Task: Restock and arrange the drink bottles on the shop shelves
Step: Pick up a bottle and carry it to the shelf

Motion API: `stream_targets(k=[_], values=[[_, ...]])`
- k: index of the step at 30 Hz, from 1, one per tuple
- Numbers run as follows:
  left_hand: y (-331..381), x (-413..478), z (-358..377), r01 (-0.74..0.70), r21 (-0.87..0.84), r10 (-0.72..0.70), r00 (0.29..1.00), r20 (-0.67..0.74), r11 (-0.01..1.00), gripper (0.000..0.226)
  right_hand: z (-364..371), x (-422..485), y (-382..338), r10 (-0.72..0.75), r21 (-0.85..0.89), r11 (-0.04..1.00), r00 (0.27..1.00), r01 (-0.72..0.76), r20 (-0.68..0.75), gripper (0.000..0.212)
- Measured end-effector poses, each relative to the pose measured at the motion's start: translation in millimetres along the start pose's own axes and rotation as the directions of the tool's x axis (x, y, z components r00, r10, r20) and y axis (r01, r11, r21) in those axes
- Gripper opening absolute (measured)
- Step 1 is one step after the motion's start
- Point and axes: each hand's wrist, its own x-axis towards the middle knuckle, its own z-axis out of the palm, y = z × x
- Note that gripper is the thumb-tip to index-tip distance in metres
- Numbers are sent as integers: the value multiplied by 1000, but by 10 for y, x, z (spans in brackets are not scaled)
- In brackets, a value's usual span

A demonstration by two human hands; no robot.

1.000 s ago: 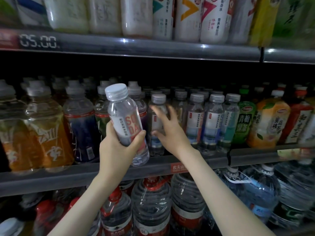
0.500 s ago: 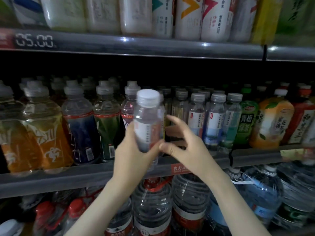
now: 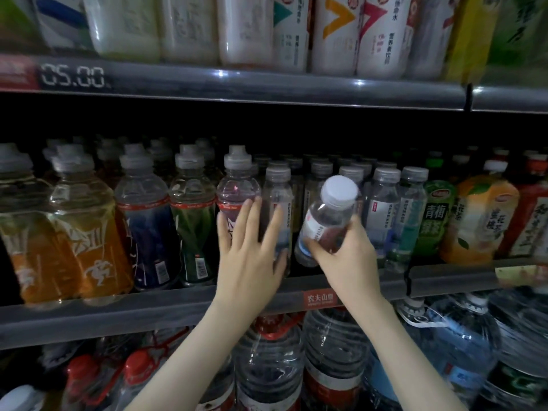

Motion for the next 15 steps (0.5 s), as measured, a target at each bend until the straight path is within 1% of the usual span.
stream_targets(k=[2, 4, 6, 9, 12, 13, 15], values=[[-134, -8, 29, 42, 89, -40, 999, -23, 995, 71, 118, 34, 7, 28, -91, 995, 999, -25, 30, 56], [-224, 11, 47, 91, 103, -88, 996, -27, 990, 78, 191, 90, 31, 59, -167, 985, 998, -54, 24, 55], [-299, 26, 72, 96, 110, -97, 995, -3, 989, 83, 268, 151, 50, 70, -233, 970, 997, -64, 18, 60], [-376, 8, 110, 60, 95, -62, 998, 15, 994, 80, 367, 148, 88, 46, -340, 939, 999, -48, -15, 73], [-432, -65, 75, 29, 63, -30, 999, 11, 998, 68, 433, 34, 78, -57, -337, 941, 993, 18, -107, 67], [-462, -93, 43, 27, 61, -27, 1000, 7, 998, 64, 451, -11, 54, -129, -325, 943, 980, 74, -152, 63], [-569, -143, -32, 63, 67, -62, 998, -20, 996, 59, 513, -96, -61, -303, -300, 925, 928, 233, -214, 56]])
